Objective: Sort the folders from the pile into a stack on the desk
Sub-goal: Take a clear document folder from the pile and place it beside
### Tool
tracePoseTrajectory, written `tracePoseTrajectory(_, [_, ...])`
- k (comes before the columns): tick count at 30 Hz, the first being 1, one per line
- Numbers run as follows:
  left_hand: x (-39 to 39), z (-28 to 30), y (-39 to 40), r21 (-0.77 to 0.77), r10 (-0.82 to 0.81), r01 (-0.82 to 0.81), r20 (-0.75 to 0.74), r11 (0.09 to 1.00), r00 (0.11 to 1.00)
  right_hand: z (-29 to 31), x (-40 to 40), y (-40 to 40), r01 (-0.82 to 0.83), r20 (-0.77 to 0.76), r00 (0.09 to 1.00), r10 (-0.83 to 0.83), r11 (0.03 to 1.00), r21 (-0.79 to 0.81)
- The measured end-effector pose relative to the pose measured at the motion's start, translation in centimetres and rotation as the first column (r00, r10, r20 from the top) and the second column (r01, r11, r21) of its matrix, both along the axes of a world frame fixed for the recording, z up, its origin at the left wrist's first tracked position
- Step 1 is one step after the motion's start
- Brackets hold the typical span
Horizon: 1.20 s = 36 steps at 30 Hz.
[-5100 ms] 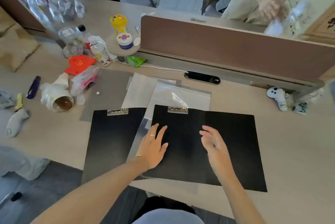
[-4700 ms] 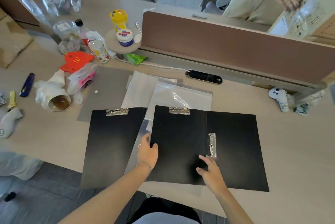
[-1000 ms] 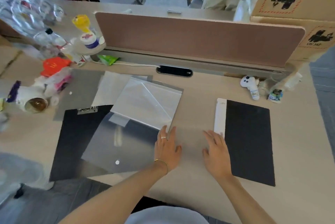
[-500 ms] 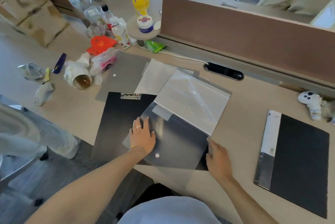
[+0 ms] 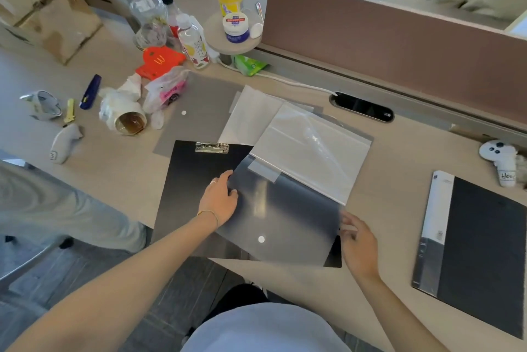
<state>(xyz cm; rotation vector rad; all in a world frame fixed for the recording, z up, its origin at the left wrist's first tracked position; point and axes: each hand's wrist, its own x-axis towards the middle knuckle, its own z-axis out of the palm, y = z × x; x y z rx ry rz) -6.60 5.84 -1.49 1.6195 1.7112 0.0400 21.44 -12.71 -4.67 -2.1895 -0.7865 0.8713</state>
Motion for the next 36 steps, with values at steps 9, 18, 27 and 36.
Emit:
tracePoseTrajectory(9, [0.2,3.4,3.1,-0.226,0.144,-0.081,0.277,0.971,0.950,2.2,2.7,-0.2,-0.134,0.105,0.987,0.118,0.979,0.156])
tracePoseTrajectory(18, [-0.1,6.7,4.9,-0.450,0.398,-0.149,0.532,0.881,0.747,4.0,5.1,0.1,-0.153,0.103,0.986,0.131,0.956,0.249])
tracePoseTrajectory(27, [5.4,5.9,3.9,-0.333,0.475,-0.340,0.577,0.880,0.664,5.7,4.9,3.2,-0.196,0.171,0.973,0.157,0.950,0.242])
tracePoseTrajectory(36, [9.9,1.6,4.7,-0.134,0.331,-0.303,0.375,0.944,0.866,3.6,7.8,5.8,-0.211,0.194,0.961,0.195,0.975,0.070])
